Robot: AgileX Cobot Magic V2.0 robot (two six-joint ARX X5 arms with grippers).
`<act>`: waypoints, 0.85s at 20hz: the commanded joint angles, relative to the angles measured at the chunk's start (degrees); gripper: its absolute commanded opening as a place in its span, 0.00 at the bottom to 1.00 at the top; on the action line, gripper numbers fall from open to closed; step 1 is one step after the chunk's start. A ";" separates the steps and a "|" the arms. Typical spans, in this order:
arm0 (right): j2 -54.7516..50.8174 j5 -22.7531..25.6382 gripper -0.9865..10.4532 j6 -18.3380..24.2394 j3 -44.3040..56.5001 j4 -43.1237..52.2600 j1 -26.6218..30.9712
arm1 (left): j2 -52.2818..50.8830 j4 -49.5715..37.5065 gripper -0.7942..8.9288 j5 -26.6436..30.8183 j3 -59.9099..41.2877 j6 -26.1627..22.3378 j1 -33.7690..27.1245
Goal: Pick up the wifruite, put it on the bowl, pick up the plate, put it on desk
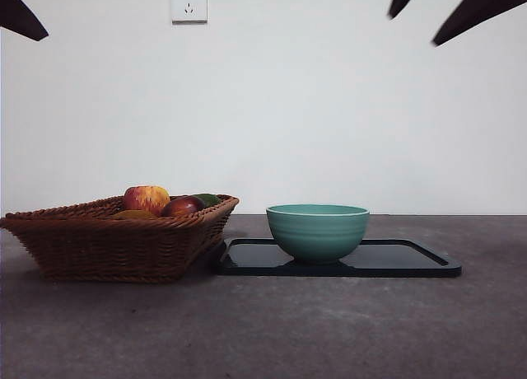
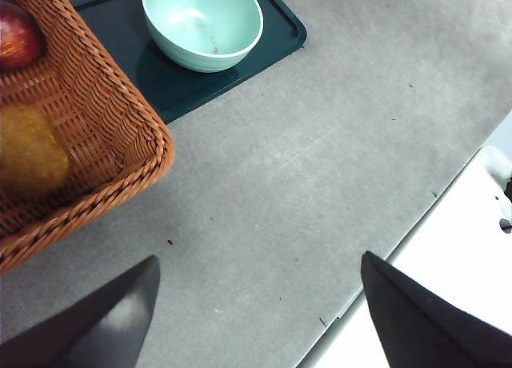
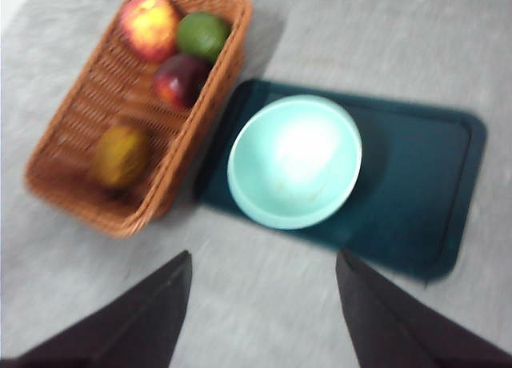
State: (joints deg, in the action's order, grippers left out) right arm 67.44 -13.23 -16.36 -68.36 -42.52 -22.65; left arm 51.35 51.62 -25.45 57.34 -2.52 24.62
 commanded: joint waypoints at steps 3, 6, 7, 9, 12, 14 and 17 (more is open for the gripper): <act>12.07 0.85 0.34 3.80 -7.65 0.31 1.40 | 0.37 -0.22 0.50 -0.31 0.94 -1.16 0.26; 18.34 1.90 0.34 5.25 -9.88 1.44 1.97 | 0.37 -0.22 0.50 -0.31 0.94 -1.16 0.26; 20.04 1.95 0.34 5.29 -9.88 2.54 1.97 | 0.37 -0.22 0.50 -0.31 0.94 -1.16 0.26; 23.63 1.97 0.34 5.27 -9.88 4.74 2.12 | 0.37 -0.17 0.50 -0.31 0.94 -1.16 0.26; 28.30 2.21 0.34 5.27 -9.88 7.39 2.12 | 0.37 -0.13 0.50 -0.33 0.94 -1.16 0.26; 31.36 2.86 0.34 5.27 -9.88 8.35 2.10 | 0.37 -0.11 0.50 -0.31 0.94 -1.16 0.26; 35.28 2.84 0.34 5.27 -9.88 10.05 2.10 | 0.37 -0.11 0.50 -0.31 0.94 -1.16 0.26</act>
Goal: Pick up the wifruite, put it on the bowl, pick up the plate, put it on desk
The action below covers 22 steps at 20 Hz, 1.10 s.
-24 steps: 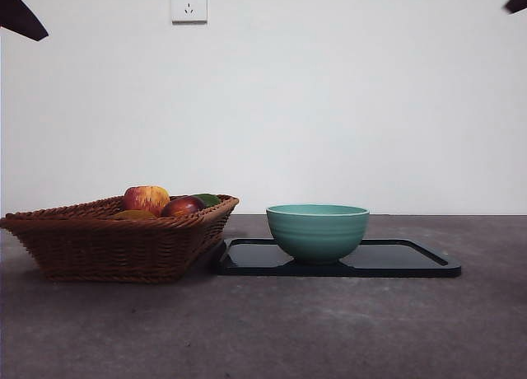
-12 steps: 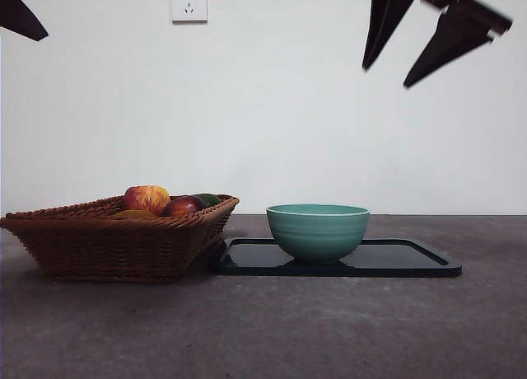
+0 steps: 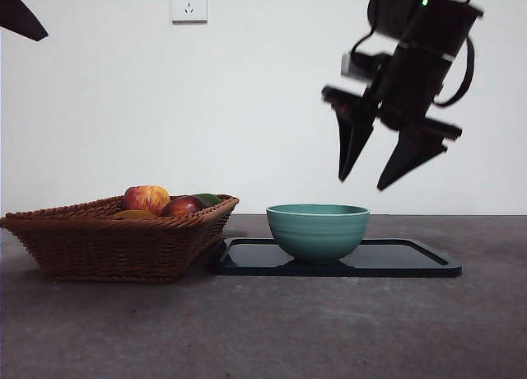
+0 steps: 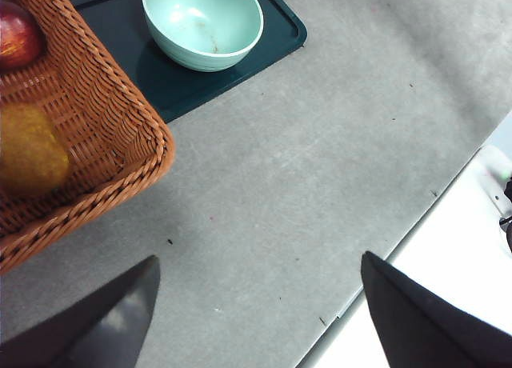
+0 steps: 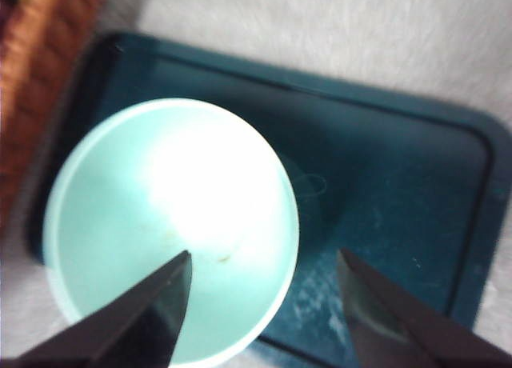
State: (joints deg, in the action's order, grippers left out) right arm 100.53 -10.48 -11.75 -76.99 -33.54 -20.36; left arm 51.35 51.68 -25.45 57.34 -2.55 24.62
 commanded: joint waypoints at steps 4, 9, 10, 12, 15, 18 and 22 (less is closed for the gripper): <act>5.66 0.09 0.31 0.66 -1.25 3.10 -0.20 | 0.37 -0.17 0.50 -0.33 0.94 -1.14 0.26; 7.80 0.28 0.22 0.66 -1.22 4.74 -0.17 | 0.37 -0.15 0.50 -0.33 0.94 -1.11 0.26; 8.11 0.52 0.19 0.66 -1.22 5.22 -0.17 | 0.37 -0.13 0.50 -0.31 0.94 -1.14 0.26; 8.13 0.52 0.13 0.68 -1.22 6.03 -0.17 | 0.37 -0.09 0.50 -0.31 0.94 -1.14 0.26; 8.13 0.61 0.10 0.66 -1.22 6.75 -0.17 | 0.37 -0.09 0.50 -0.33 0.94 -1.14 0.26; 7.15 2.10 0.10 0.63 -1.25 6.54 -0.17 | 0.37 -0.09 0.50 -0.31 0.94 -1.14 0.26; 1.77 3.15 0.10 0.72 -1.25 5.92 -0.20 | 0.37 -0.11 0.50 -0.33 0.94 -1.14 0.26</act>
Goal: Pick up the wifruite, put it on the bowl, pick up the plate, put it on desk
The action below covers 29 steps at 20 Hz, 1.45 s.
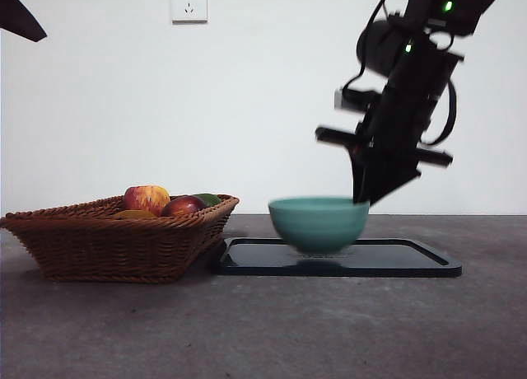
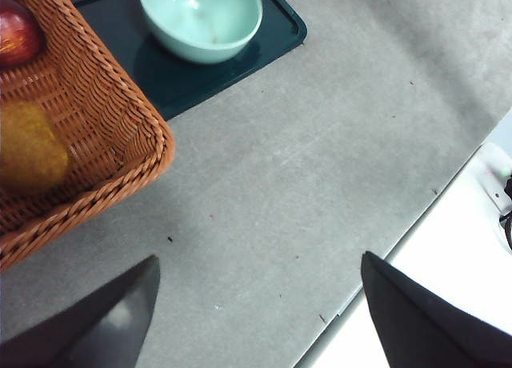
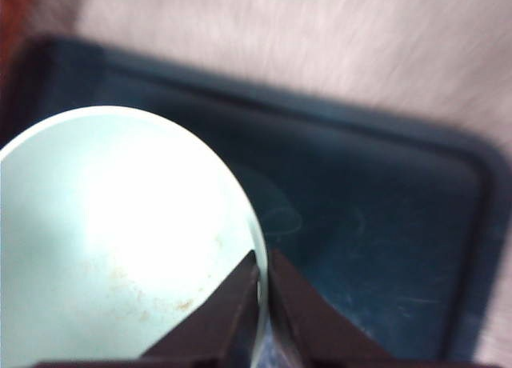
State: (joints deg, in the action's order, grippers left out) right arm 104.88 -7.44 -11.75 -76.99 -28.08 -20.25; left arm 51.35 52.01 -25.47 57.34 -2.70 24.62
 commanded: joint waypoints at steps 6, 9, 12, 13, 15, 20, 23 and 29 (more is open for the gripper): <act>-15.04 0.00 0.10 2.25 -1.25 -7.69 -0.70 | 0.37 -0.35 0.50 -0.28 0.94 -0.96 0.26; -21.97 -0.09 0.10 3.21 -1.22 -12.55 -1.66 | 0.37 -0.13 0.50 -0.28 0.94 -0.98 0.26; -28.85 -0.02 0.10 3.30 -0.48 -16.50 -3.61 | 0.37 -0.15 0.50 -0.28 0.94 -0.98 0.26; -31.17 0.00 0.10 3.30 0.28 -17.18 -4.35 | 0.37 -0.15 0.50 -0.28 0.94 -0.98 0.26; -35.93 0.02 0.10 3.23 3.43 -17.40 -6.34 | 0.37 -0.11 0.50 -0.28 0.94 -0.98 0.26; -43.91 0.24 0.10 0.87 15.28 -14.58 -10.91 | 0.37 -0.13 0.50 -0.28 0.94 -0.98 0.26; -44.57 0.72 0.10 -1.01 21.59 -11.10 -13.18 | 0.37 -0.11 0.50 -0.28 0.94 -0.96 0.26; -41.24 1.92 0.10 -3.41 30.88 -1.49 -16.33 | 0.37 -0.11 0.50 -0.28 0.94 -0.96 0.26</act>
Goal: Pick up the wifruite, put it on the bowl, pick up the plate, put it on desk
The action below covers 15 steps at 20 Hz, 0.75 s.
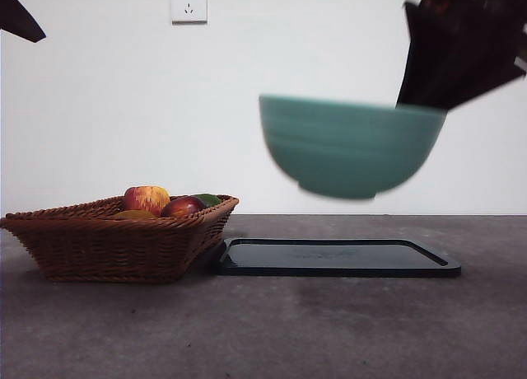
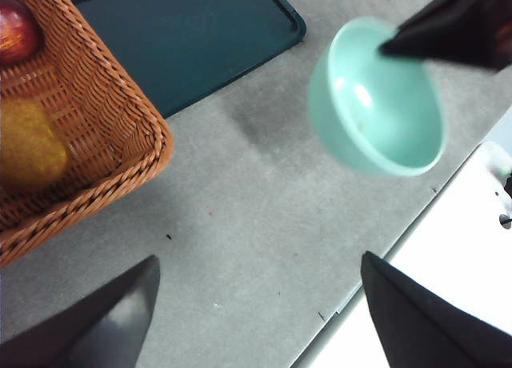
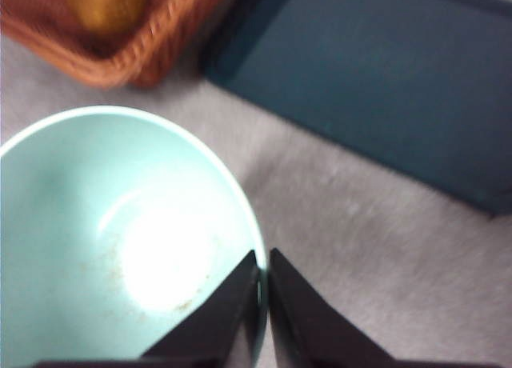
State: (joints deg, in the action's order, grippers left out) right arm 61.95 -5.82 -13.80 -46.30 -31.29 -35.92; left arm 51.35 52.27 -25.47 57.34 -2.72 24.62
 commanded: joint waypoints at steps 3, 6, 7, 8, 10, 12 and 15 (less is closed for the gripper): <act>5.90 0.33 0.10 -1.66 0.70 3.43 -0.87 | 0.37 -0.39 0.50 -0.28 0.94 -0.94 0.26; 10.38 0.31 0.10 -1.66 0.70 5.77 -0.90 | 0.37 -0.33 0.50 -0.28 0.94 -0.94 0.26; 11.78 0.33 0.10 -1.64 0.70 6.05 -1.01 | 0.37 -0.26 0.50 -0.28 0.94 -0.94 0.26; 13.03 0.31 0.10 -1.64 0.70 6.25 -1.22 | 0.37 -0.17 0.50 -0.28 0.94 -0.96 0.26; 15.39 0.33 0.10 -1.62 0.70 7.06 -1.92 | 0.37 -0.20 0.50 -0.28 0.94 -0.96 0.26; 17.14 0.37 0.10 -1.64 0.70 8.31 -2.60 | 0.37 -0.20 0.50 -0.28 0.94 -0.96 0.26; 18.64 2.19 0.10 -1.70 0.70 9.05 -3.02 | 0.37 -0.07 0.50 -0.28 0.94 -0.96 0.26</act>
State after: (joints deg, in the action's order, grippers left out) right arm 79.79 -3.75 -14.92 -45.36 -22.90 -38.37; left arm 51.35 52.53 -25.45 57.34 -2.72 24.62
